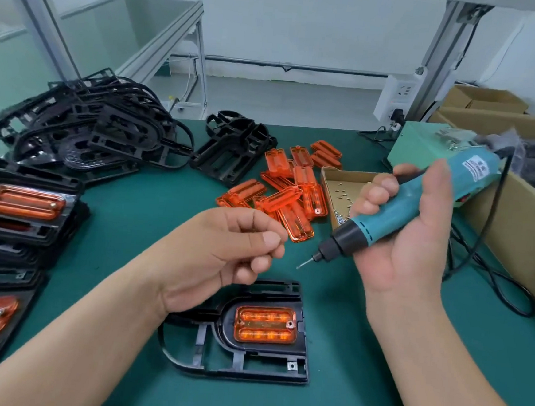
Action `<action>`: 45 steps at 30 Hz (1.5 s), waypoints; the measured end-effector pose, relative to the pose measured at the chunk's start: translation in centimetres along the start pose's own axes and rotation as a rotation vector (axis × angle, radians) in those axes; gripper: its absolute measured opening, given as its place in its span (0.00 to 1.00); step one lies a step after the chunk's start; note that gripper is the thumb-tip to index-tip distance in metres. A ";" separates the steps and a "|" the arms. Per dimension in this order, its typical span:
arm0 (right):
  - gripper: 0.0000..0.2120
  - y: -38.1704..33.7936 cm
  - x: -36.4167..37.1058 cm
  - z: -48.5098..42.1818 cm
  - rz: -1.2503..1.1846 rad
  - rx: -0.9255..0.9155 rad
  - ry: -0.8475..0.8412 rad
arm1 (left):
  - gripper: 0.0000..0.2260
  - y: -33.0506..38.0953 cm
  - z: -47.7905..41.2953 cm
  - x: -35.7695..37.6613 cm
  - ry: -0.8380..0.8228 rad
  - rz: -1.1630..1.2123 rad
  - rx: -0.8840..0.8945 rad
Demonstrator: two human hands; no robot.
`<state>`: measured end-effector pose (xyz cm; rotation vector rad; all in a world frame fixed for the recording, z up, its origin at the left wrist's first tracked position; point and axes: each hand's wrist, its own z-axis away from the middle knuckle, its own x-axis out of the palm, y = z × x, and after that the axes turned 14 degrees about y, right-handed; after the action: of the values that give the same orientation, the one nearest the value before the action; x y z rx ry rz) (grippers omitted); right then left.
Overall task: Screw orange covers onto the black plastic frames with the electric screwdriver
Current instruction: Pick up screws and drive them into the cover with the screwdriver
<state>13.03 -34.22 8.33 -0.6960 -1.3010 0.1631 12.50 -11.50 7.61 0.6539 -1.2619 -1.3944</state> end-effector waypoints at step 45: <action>0.15 -0.3 0.9 1.5 -0.026 -0.095 -0.063 | 0.07 -0.3 1.4 1.5 0.040 -0.014 -0.056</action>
<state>11.85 -33.49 9.37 -0.7595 -1.3842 0.1030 10.75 -12.54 8.15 0.6506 -1.1843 -1.4168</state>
